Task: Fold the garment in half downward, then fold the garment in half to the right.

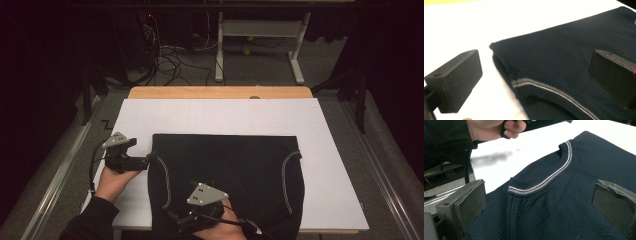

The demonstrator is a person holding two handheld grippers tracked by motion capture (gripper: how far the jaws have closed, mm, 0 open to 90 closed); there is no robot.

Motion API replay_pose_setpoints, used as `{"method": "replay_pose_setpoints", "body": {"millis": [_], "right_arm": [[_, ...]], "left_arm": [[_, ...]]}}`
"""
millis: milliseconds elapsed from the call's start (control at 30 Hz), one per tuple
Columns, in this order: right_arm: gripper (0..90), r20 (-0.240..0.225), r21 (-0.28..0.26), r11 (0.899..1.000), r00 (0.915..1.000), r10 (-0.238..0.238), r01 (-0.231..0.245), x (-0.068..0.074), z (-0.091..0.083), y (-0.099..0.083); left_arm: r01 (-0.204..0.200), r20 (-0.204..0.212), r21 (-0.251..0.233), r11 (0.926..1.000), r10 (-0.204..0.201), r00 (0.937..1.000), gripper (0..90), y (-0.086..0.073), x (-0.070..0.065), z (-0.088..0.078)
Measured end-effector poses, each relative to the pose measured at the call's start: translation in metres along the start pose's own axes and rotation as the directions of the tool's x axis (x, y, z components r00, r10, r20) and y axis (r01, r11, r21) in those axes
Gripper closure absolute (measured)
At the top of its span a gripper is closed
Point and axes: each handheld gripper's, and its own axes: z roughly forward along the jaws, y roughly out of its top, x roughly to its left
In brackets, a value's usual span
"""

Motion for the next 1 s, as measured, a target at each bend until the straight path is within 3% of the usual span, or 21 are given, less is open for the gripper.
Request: {"method": "replay_pose_setpoints", "body": {"millis": [267,533,633,833,900,1000], "right_arm": [[0.3,-0.004,-0.018,1.0,1.0,0.008,-0.008,0.004,0.006,0.009],[0.3,-0.009,-0.001,1.0,0.9999,0.007,-0.007,0.004,0.01,0.013],[0.3,-0.004,0.004,1.0,0.9999,0.012,-0.012,0.003,0.011,0.012],[0.3,-0.004,0.0,1.0,0.9998,0.021,-0.021,0.004,0.012,0.012],[0.3,-0.005,-0.002,1.0,0.9998,0.02,-0.02,0.004,0.011,0.011],[0.3,-0.014,0.025,1.0,0.9998,0.016,-0.015,0.003,0.01,0.007]], "left_arm": [[0.017,-0.001,-0.015,0.9997,-0.017,0.9999,0.0,0.019,0.009,0.007],[0.045,-0.009,-0.019,0.9988,-0.045,0.9989,0.0,0.032,0.025,0.017],[0.055,0.001,-0.005,0.9985,-0.055,0.9985,0.0,0.035,0.032,0.023],[0.087,-0.02,0.042,0.9953,-0.087,0.9961,0.5,0.036,0.045,0.04],[0.119,-0.001,0.064,0.9908,-0.12,0.9928,5.3,0.032,0.052,0.049],[0.127,-0.008,0.115,0.9852,-0.127,0.9919,12.9,0.026,0.055,0.066]]}}
